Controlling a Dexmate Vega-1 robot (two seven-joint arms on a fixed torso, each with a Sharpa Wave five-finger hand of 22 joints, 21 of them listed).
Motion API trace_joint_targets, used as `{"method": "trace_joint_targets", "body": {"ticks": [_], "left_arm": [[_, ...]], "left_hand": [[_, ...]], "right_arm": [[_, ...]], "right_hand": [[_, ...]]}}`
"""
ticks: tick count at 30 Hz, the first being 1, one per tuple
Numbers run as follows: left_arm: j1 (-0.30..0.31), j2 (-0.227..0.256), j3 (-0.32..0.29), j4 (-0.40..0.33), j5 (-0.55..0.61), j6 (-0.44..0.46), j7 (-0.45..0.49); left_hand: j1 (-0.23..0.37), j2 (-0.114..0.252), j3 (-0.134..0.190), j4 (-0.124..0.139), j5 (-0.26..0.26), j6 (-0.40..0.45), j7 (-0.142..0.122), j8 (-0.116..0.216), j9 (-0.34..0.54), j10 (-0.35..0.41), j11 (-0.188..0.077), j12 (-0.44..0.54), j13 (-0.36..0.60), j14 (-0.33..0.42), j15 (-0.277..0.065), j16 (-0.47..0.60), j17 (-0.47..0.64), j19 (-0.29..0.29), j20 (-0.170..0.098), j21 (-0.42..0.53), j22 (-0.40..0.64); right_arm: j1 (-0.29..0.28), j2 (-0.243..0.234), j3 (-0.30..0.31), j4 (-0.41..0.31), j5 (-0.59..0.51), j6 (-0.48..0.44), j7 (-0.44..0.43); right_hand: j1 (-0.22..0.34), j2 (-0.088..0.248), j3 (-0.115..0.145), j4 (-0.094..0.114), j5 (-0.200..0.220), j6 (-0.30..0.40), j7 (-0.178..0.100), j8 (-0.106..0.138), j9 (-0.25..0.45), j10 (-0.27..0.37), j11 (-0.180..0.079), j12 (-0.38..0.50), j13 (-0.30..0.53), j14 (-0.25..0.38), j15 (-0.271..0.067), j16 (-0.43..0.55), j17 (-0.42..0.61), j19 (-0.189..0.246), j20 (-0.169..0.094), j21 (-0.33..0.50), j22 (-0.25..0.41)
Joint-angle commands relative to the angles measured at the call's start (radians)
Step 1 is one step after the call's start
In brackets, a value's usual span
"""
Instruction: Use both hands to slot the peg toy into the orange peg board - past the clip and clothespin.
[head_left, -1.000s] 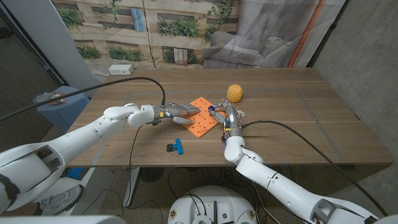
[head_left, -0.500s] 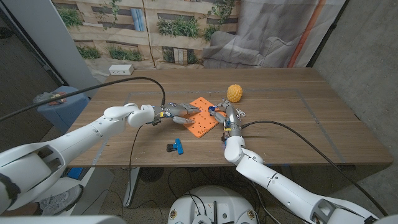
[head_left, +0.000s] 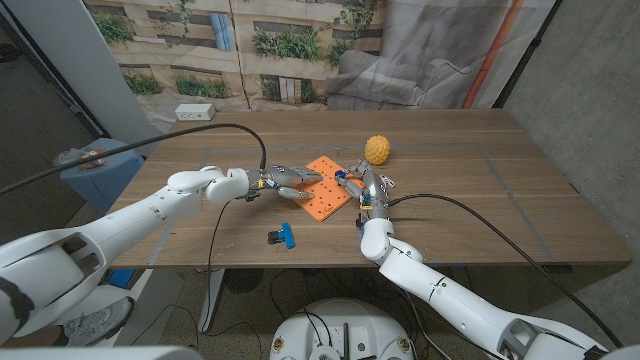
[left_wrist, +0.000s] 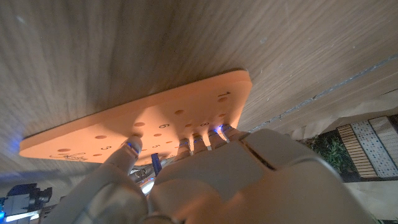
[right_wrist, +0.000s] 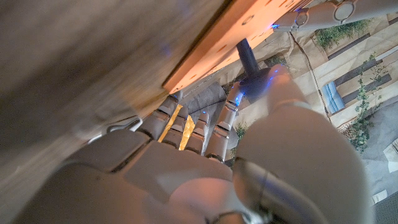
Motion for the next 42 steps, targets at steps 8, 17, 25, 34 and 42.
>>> {"method": "trace_joint_targets", "body": {"ticks": [8,17,25,34,42], "left_arm": [[-0.013,-0.009,0.01,0.019,-0.002,-0.007,-0.009],[-0.012,-0.008,0.011,0.016,-0.004,-0.004,-0.011],[-0.014,-0.009,0.013,0.018,-0.003,-0.006,-0.011],[-0.015,-0.012,0.014,0.021,-0.003,-0.006,-0.01],[-0.019,-0.015,0.016,0.027,-0.005,-0.007,-0.011]], "left_hand": [[-0.008,0.071,0.008,0.003,-0.003,0.058,0.001,0.008,0.008,0.042,-0.005,0.004,0.006,0.018,-0.067,0.009,0.004,0.006,-0.141,0.003,0.006],[-0.008,0.071,0.009,0.002,-0.003,0.059,0.0,0.008,0.008,0.043,-0.006,0.004,0.006,0.018,-0.066,0.009,0.003,0.006,-0.14,0.003,0.006],[-0.008,0.07,0.01,0.002,-0.003,0.058,0.0,0.007,0.008,0.043,-0.004,0.004,0.006,0.018,-0.066,0.009,0.003,0.007,-0.141,0.003,0.006],[-0.008,0.07,0.01,0.002,-0.003,0.059,-0.001,0.008,0.008,0.044,-0.005,0.005,0.006,0.019,-0.067,0.009,0.003,0.007,-0.14,0.003,0.006],[-0.008,0.07,0.011,0.001,-0.004,0.059,0.0,0.008,0.008,0.044,-0.006,0.004,0.006,0.019,-0.067,0.009,0.003,0.007,-0.14,0.003,0.005]], "right_arm": [[0.006,0.009,0.005,0.021,0.011,0.027,-0.01],[0.006,0.011,0.007,0.025,0.015,0.035,-0.01],[0.001,0.01,0.01,0.021,0.02,0.035,-0.012],[-0.006,0.008,0.013,0.021,0.028,0.039,-0.008],[-0.012,0.004,0.015,0.012,0.031,0.026,-0.006]], "right_hand": [[0.079,0.067,-0.003,-0.003,0.004,0.077,-0.077,0.009,0.006,0.002,-0.007,0.002,0.002,-0.004,-0.039,0.005,0.004,-0.001,0.001,0.008,0.002],[0.08,0.067,-0.005,-0.002,0.004,0.077,-0.076,0.011,0.007,0.002,-0.008,0.002,0.003,-0.004,-0.039,0.005,0.005,-0.001,0.0,0.008,0.002],[0.081,0.067,-0.007,-0.001,0.004,0.077,-0.076,0.012,0.007,0.002,-0.009,0.002,0.003,-0.003,-0.04,0.005,0.005,-0.002,0.001,0.008,0.002],[0.085,0.067,-0.007,-0.002,0.005,0.077,-0.077,0.013,0.008,0.0,-0.01,0.002,0.003,-0.004,-0.041,0.005,0.005,-0.002,0.0,0.008,0.002],[0.089,0.067,-0.008,-0.003,0.006,0.077,-0.077,0.014,0.009,0.001,-0.01,0.002,0.003,-0.004,-0.042,0.005,0.006,-0.002,-0.001,0.008,0.002]]}}
